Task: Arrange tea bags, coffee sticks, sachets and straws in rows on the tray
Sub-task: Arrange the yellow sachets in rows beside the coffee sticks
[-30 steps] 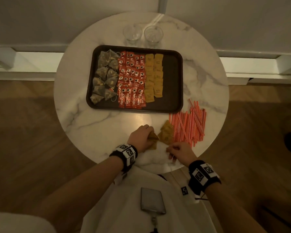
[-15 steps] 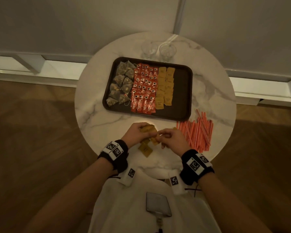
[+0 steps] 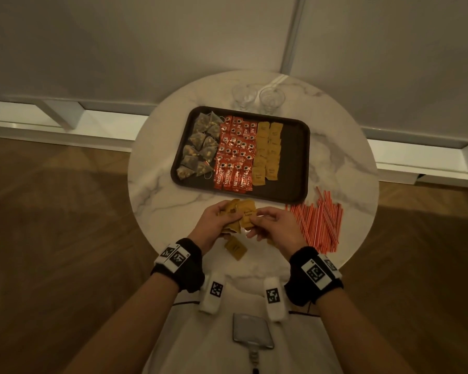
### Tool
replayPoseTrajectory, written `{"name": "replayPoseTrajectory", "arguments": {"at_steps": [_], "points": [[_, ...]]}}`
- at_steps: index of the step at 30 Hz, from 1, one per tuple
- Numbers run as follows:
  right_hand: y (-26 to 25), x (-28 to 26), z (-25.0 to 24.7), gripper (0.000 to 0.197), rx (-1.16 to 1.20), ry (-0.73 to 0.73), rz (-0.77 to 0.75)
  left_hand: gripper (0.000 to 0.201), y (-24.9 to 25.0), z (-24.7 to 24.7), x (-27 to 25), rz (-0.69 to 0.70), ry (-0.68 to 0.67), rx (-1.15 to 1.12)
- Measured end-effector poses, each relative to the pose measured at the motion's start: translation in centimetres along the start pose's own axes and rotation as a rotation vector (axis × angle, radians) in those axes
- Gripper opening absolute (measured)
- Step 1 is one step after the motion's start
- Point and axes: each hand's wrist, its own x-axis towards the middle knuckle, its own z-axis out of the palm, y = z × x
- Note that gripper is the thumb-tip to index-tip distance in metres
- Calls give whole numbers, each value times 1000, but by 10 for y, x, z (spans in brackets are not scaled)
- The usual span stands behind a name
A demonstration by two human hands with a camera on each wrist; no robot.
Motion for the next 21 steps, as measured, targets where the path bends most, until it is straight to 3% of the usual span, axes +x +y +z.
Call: {"name": "replayPoseTrajectory", "arguments": {"at_steps": [6,11,17,21], "points": [[7,5,-6,17,-79,44,-4,22,-3,-4,8,15,21,51],[12,14,-22,16,-71,146,11,5,-5,-2,22,-170,-20,37],[5,31,-48,17,-18,283,34,15,4,2,36,-223,-195,94],[1,54,-60,14,-213,373,13,23,0,-2,49,-195,-112,125]]}}
